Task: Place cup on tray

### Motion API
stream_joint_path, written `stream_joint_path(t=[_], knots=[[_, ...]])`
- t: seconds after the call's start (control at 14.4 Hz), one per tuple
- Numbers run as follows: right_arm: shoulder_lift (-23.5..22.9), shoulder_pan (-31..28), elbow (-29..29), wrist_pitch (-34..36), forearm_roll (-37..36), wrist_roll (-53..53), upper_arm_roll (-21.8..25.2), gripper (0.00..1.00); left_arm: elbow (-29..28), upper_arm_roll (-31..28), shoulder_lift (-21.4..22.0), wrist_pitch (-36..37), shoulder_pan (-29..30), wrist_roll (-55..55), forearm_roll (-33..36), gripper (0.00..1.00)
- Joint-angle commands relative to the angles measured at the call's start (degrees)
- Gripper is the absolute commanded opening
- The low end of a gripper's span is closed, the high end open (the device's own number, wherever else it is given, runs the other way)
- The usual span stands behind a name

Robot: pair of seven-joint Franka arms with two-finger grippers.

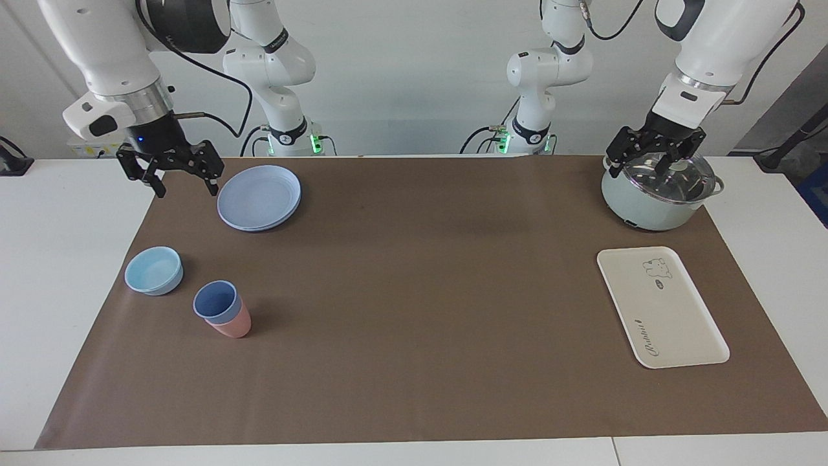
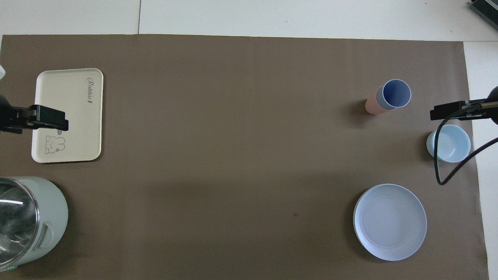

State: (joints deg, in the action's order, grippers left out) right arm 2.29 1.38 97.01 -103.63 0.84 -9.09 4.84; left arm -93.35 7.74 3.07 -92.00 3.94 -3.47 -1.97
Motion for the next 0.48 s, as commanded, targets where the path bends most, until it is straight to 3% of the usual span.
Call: stream_joint_path(t=[0.0, 0.21, 0.42], knots=[[1.39, -5.49, 6.07, -6.65, 4.24, -15.46, -0.27, 1.0, -2.63, 0.17, 2.2, -1.07, 0.72, 0.84, -1.29, 1.0], [1.22, -10.16, 12.22, -16.58, 16.52, -32.08, -0.09, 1.0, -2.89, 0.17, 2.2, -1.16, 0.72, 0.57, -1.29, 1.0], [-1.84, -14.2, 14.08, -17.48, 29.62, -47.44, -0.09, 1.0, -2.89, 0.17, 2.2, -1.25, 0.9, 0.84, -1.29, 1.0]])
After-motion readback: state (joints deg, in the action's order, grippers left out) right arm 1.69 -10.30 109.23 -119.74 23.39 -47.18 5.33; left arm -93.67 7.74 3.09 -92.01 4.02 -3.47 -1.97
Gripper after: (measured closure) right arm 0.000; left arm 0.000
